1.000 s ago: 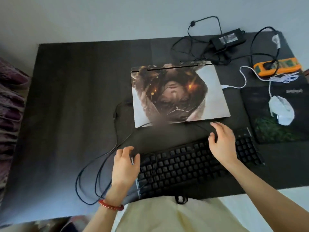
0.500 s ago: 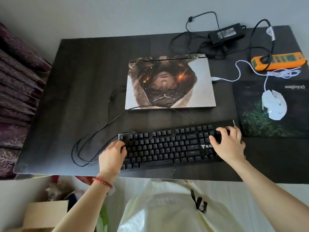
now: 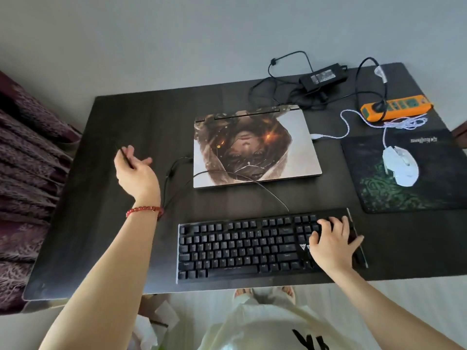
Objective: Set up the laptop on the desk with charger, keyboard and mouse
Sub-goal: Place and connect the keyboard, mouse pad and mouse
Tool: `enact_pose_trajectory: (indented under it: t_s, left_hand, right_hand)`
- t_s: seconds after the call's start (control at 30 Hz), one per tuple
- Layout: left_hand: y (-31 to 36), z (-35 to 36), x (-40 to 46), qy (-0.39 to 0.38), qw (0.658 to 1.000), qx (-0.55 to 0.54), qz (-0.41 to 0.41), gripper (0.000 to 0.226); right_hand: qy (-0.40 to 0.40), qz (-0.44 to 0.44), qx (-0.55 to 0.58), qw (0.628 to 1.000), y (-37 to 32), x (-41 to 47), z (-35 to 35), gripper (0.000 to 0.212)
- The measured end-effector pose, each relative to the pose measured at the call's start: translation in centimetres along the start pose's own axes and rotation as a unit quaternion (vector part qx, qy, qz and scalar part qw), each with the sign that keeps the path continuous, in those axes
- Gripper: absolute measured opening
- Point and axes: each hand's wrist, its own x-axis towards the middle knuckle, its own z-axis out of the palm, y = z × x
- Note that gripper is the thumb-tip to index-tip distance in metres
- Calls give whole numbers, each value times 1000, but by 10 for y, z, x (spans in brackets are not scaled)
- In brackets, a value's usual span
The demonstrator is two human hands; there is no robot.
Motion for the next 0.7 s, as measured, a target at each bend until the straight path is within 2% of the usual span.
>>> enact_pose_trajectory:
  t_s: [0.03,0.07,0.1,0.13,0.2,0.3,0.33,0.37,0.43,0.5,0.57,0.63,0.7]
  left_hand:
    - [21,-12,42,-8,995,8,99,34]
    - [22,-13,52,-24,978,87,188,37]
    - [19,-7,60,-19,947,177,267,40]
    - [14,-4,63,-23,902,274,332,43]
    - [-7,-6,57,-85,813,433,380,51]
    - [-48,-8,39,-237,666,607,363,59]
    - [-60,-10,28,-277,642,622,352,59]
    - [-69,-13,16,-309,643,612,343,60]
    - [-87,-21,-7,-343,677,580,296,60]
    - [-100,-31,-33,-351,737,531,226,59]
    - [-106,-42,-58,-353,798,473,122,61]
    - [-110,-49,-81,-348,844,407,27,67]
    - [-112,-53,-99,-349,857,379,-21,74]
  right_hand:
    - [42,4,16,999,-45,-6,6,36]
    - [54,16,23,998,-50,-9,8,38]
    - [51,27,12,998,-51,-11,6,41]
    - [44,31,4,999,-49,-13,6,44]
    - [46,42,0,998,-41,-12,6,49]
    - [52,42,-2,998,-40,-12,4,52]
    - [54,42,-7,998,-39,-10,2,52]
    - [53,37,-10,998,-37,-7,1,52]
    - [49,29,-12,998,-35,-4,-1,52]
    - [39,27,-13,999,-30,-4,-5,51]
    - [41,27,-16,999,-27,-2,-8,50]
    - [42,44,-19,998,-21,0,-11,53]
    - [36,89,-4,995,-14,1,-15,63]
